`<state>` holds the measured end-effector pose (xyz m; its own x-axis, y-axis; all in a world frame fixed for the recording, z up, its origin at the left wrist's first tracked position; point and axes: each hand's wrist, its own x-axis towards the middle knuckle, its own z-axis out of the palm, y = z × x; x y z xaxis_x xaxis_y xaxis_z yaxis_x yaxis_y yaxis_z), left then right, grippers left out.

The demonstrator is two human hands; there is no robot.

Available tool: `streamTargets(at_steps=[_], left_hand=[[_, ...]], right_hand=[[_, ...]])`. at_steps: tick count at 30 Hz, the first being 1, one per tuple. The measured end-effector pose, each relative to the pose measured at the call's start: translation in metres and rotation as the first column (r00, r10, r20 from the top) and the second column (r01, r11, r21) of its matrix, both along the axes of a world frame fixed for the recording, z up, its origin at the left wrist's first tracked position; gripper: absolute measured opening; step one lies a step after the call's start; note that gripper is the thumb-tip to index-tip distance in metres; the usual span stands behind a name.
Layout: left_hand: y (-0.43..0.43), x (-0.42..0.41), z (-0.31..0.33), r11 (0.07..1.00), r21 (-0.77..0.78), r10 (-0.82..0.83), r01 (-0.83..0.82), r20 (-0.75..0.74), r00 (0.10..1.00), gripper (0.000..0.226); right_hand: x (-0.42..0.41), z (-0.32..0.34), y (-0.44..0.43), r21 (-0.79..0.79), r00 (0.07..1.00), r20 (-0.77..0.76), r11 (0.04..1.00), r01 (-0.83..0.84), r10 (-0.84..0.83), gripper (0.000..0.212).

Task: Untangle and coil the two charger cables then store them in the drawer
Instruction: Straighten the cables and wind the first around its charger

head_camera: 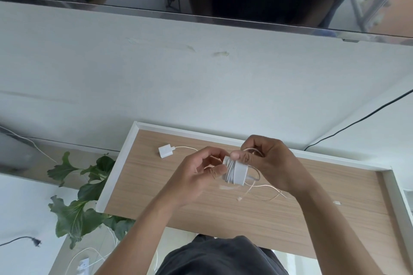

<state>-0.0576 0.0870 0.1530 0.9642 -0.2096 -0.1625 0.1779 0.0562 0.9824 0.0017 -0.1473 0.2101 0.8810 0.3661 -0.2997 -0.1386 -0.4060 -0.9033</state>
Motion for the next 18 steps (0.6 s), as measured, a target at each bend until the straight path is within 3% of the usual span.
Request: streamTargets(at_steps=[3,6,11,16,18], left_hand=[[-0.005,-0.001,-0.005,0.992,-0.127,0.020,-0.026,-0.044,0.999,0.032],[-0.014,-0.004,-0.008,0.933,-0.348,0.041,-0.088,-0.140,0.989,0.041],[-0.025,-0.008,-0.015,0.828,-0.526,0.084,-0.195,-0.228,0.970,0.036],[-0.026,-0.004,-0.013,0.751,-0.608,0.110,-0.258,-0.270,0.957,0.058],[-0.025,-0.001,-0.011,0.739,-0.612,0.143,-0.281,-0.265,0.954,0.058]], right_hand=[[-0.001,-0.004,0.003,0.144,0.995,-0.093,0.988,0.056,-0.043,0.038],[-0.002,-0.007,0.007,0.185,0.989,-0.136,0.979,0.082,-0.057,0.041],[-0.005,-0.013,0.013,0.152,0.987,-0.141,0.983,0.100,-0.079,0.049],[-0.008,-0.021,0.015,0.004,0.997,-0.017,0.997,0.073,-0.073,0.024],[-0.011,-0.028,0.016,-0.049,0.998,0.045,0.998,0.044,-0.042,0.030]])
